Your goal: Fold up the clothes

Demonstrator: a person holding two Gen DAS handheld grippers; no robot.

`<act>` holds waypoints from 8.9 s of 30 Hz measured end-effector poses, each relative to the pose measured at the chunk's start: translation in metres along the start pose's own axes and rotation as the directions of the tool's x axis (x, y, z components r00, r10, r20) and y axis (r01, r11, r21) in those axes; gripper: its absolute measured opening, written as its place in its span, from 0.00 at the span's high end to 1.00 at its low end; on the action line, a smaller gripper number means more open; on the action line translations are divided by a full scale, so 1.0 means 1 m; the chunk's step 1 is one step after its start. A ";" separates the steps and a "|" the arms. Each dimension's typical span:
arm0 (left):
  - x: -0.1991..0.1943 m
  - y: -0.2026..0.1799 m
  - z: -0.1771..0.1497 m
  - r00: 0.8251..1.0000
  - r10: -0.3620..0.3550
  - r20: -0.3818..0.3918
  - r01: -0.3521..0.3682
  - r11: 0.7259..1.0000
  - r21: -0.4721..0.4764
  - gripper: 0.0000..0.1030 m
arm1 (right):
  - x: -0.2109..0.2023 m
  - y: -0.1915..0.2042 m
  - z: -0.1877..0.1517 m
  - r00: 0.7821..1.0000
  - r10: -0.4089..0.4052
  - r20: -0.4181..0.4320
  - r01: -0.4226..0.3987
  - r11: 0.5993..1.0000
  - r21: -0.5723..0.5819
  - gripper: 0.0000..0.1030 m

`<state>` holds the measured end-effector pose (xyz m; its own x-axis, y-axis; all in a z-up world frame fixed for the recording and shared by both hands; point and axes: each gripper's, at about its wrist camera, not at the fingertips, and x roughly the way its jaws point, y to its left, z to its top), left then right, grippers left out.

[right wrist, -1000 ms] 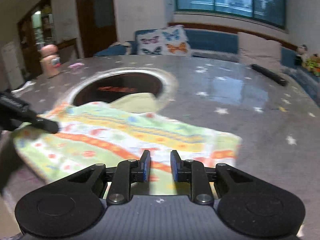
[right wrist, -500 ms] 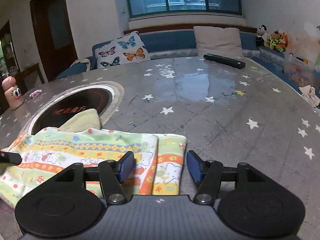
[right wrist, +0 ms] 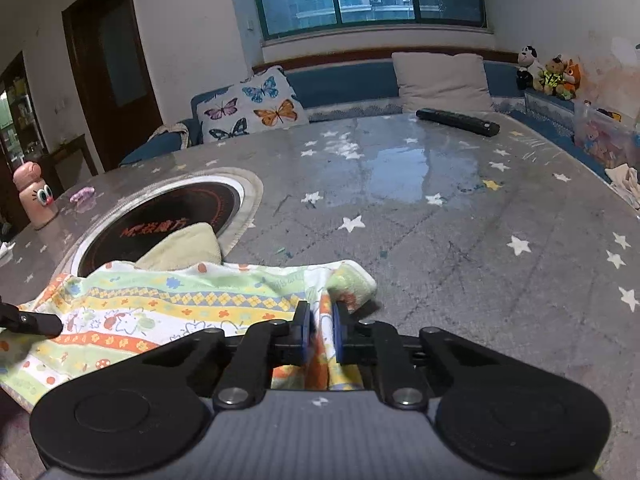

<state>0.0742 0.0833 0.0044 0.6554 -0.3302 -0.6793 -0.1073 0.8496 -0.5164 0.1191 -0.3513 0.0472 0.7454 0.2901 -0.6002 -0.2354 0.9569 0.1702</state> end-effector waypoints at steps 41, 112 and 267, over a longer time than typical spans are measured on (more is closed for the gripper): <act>0.031 -0.127 0.037 0.998 -0.066 0.015 0.058 0.950 0.308 0.90 | -0.043 -0.037 0.032 0.987 -0.055 0.150 0.053 0.998 0.019 0.92; 0.177 -0.246 0.023 0.989 0.139 -0.044 -0.091 0.824 0.560 0.46 | -0.012 -0.176 0.045 0.944 -0.326 0.042 0.321 0.942 0.101 0.61; 0.064 -0.180 -0.075 0.995 0.088 0.053 -0.102 0.771 0.629 0.00 | -0.074 -0.040 -0.060 0.949 -0.288 0.125 0.279 0.957 0.083 0.00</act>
<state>0.0791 -0.1213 0.0151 0.6817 -0.2317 -0.6940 0.3208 0.9472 -0.0011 0.0360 -0.4121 0.0384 0.8532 0.0015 -0.5216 0.0348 0.9976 0.0598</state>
